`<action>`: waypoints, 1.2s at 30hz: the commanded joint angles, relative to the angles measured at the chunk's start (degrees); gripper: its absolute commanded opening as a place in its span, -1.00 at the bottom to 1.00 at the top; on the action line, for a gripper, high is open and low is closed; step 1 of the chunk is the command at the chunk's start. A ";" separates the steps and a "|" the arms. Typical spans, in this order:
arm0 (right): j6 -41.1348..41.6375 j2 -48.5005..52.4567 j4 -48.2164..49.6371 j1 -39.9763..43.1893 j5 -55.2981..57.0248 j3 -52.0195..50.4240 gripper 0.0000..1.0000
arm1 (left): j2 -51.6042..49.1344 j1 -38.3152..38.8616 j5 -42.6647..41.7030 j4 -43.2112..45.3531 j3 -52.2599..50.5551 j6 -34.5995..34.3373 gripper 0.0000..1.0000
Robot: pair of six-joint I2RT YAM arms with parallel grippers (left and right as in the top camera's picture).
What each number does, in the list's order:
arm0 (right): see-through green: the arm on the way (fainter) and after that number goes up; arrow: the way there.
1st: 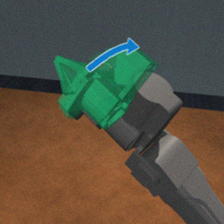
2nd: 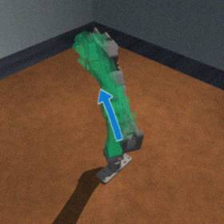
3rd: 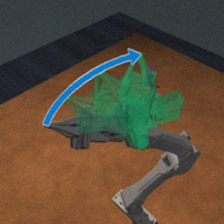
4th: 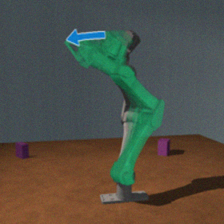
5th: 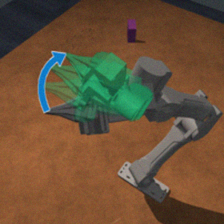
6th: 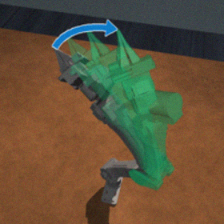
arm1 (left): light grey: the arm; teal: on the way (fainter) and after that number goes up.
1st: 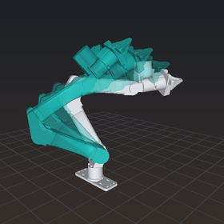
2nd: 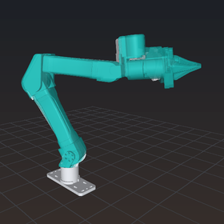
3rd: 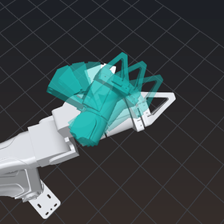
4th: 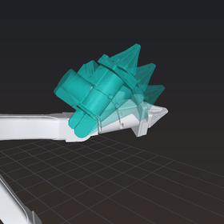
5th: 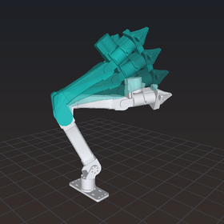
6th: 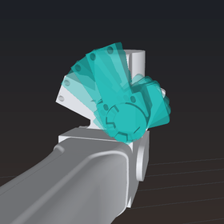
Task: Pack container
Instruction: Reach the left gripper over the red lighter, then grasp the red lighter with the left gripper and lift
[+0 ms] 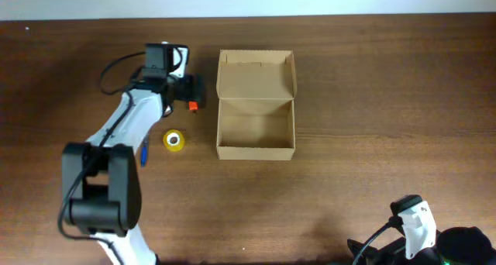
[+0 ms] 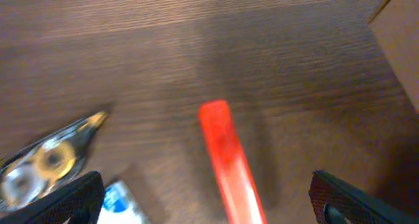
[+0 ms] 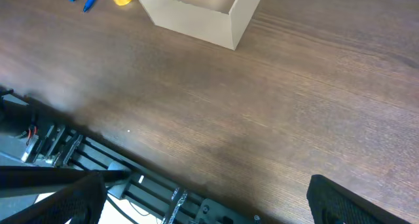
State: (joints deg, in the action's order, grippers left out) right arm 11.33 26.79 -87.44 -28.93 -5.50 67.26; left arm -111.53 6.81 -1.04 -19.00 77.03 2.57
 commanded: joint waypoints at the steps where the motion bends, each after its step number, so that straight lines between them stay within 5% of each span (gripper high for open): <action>1: -0.39 -0.24 0.02 -0.26 -0.31 -0.26 0.98 | -3.61 1.09 1.51 0.09 2.71 -1.16 0.99; 11: -0.39 -0.24 0.02 -0.26 -0.31 -0.26 0.98 | -7.65 1.07 1.97 1.51 2.95 -6.97 0.88; 23: -0.39 -0.24 0.02 -0.26 -0.31 -0.26 0.98 | -10.29 1.07 2.38 2.34 2.95 -9.42 0.47; 36: -0.39 -0.24 0.02 -0.26 -0.31 -0.26 0.99 | -10.36 1.07 2.36 2.05 2.95 -9.75 -0.29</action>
State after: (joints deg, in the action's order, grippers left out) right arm 11.33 26.79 -87.44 -28.93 -5.52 67.26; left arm -121.45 8.19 0.73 -16.88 79.07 -6.90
